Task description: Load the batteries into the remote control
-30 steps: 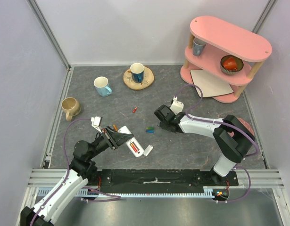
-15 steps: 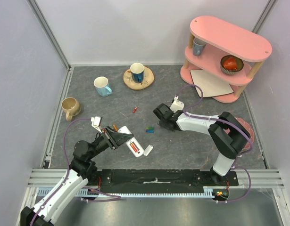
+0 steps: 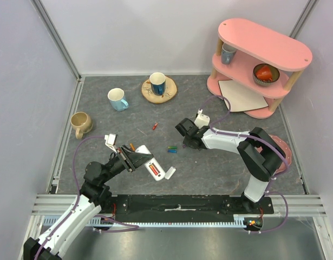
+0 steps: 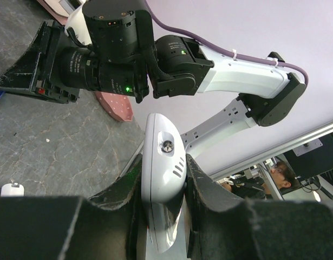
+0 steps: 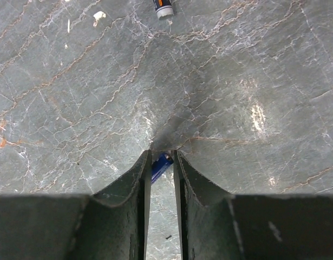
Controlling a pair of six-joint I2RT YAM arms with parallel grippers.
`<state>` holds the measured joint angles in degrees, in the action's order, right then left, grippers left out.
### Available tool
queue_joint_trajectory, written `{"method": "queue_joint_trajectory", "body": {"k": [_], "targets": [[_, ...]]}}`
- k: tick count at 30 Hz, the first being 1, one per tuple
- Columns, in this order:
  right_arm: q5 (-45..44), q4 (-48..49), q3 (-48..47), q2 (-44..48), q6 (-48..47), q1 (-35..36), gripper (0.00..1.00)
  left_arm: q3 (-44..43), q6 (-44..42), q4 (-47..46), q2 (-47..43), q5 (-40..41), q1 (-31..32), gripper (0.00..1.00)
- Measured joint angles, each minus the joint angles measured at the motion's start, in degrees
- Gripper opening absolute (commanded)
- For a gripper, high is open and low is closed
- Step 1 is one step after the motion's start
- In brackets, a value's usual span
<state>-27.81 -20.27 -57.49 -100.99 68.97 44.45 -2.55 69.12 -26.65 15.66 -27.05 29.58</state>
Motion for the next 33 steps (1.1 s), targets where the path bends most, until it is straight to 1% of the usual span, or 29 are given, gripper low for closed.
{"method": "queue_joint_trajectory", "body": {"k": [3,6,10,13,14,15,17,18,21,26,33], "targets": [[0.07,0.04,0.02,0.0,-1.27,0.0,0.22,0.0,0.0,-0.02,0.02,0.0,0.0,0.02],[0.09,0.04,0.02,-0.02,-2.89,0.0,0.21,0.0,0.0,-0.02,0.02,0.0,0.0,0.02],[0.26,-0.02,-0.63,-0.5,-7.76,0.02,0.23,0.0,0.0,-0.02,0.0,0.0,0.0,0.02],[0.28,-1.09,-2.8,-1.99,-11.98,0.0,0.29,0.0,0.0,-0.02,0.0,0.0,0.0,0.02],[0.31,-1.51,-3.52,-2.49,-13.46,0.0,0.34,0.0,0.0,-0.02,-0.02,0.0,0.0,0.02],[0.26,-1.7,-3.85,-2.71,-14.43,0.02,0.37,0.0,0.0,-0.02,-0.02,0.0,0.0,0.02],[0.31,-1.97,-4.07,-2.8,-16.04,0.0,0.42,0.0,0.0,0.0,-0.02,0.0,0.0,0.02],[0.28,-2.19,-4.07,-2.8,-16.57,-0.07,0.43,0.0,0.0,-0.02,-0.02,0.0,0.0,0.02],[0.35,-2.93,-4.35,-2.8,-17.53,-0.17,0.42,0.0,0.0,0.0,-0.02,0.0,0.0,0.02],[0.85,-3.41,-4.48,-2.8,-17.59,-0.24,0.38,0.0,0.0,0.0,-0.02,0.0,0.0,0.02],[1.88,-3.41,-4.48,-2.8,-17.07,0.11,0.37,0.0,0.0,0.0,-0.02,0.0,0.0,0.02]]}}
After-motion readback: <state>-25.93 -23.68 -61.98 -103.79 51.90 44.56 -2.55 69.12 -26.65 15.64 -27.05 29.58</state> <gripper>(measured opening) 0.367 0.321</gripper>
